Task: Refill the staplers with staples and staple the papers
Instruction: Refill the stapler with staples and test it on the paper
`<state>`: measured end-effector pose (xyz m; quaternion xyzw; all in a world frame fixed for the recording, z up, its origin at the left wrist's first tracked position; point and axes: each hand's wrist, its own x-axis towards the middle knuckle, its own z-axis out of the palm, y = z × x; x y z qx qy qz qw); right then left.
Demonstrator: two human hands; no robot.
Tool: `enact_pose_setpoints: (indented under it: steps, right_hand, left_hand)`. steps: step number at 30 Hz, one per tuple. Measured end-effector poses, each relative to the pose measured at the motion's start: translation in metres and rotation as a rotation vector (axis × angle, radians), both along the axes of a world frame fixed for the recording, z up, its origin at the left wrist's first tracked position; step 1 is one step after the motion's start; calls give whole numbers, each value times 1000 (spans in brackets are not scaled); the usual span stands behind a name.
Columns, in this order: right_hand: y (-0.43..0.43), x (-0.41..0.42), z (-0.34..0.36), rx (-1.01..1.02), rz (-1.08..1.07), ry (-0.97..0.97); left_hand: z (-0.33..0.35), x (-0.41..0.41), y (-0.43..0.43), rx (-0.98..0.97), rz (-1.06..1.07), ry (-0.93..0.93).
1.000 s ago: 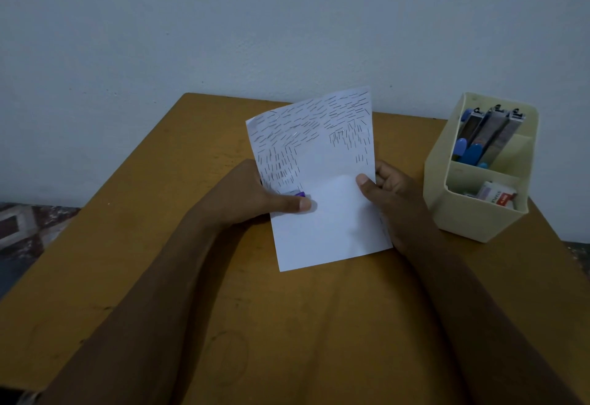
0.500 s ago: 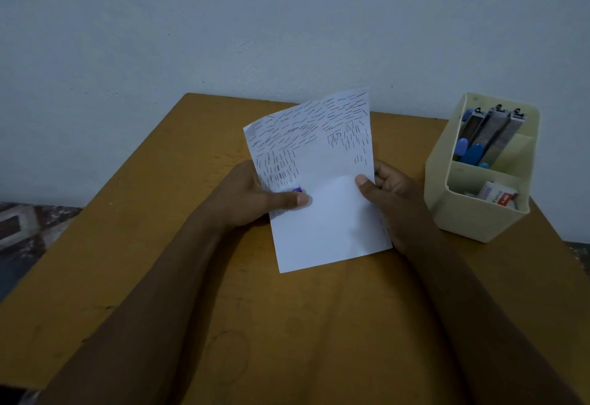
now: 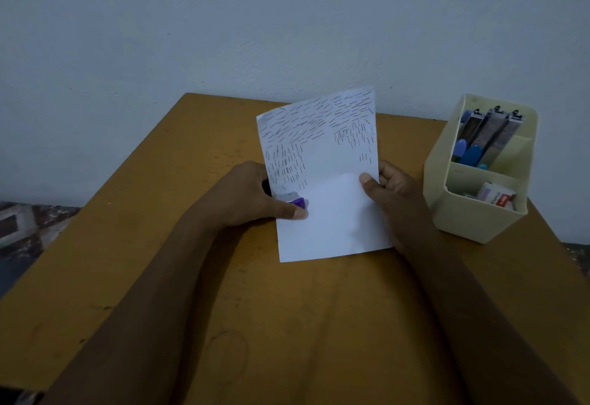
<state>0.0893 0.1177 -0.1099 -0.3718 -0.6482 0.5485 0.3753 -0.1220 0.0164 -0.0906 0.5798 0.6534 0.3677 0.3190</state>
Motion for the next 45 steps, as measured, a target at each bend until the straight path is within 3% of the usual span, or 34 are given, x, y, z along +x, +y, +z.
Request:
enact_pose_setpoints:
  steps: [7,12,22,30,36,45]
  right_hand:
    - [1,-5,-2,57,-73,-115]
    - [-4,-13,-7,298,-99,-368]
    - [-15,-18,-13,715,-200,-767]
    - [-16,-7,-2,655,-51,-757]
    - [-16,-5,0,498,-30,-813]
    - [-31,48,37,532,8,-813]
  left_hand:
    - [-1,-23,2,36,209,163]
    - [-4,-29,1,231,379,115]
    - [-5,-3,8,224,304,33]
    - [-2,16,7,188,164,28]
    - [1,21,7,210,231,-30]
    - [25,58,3,235,218,48]
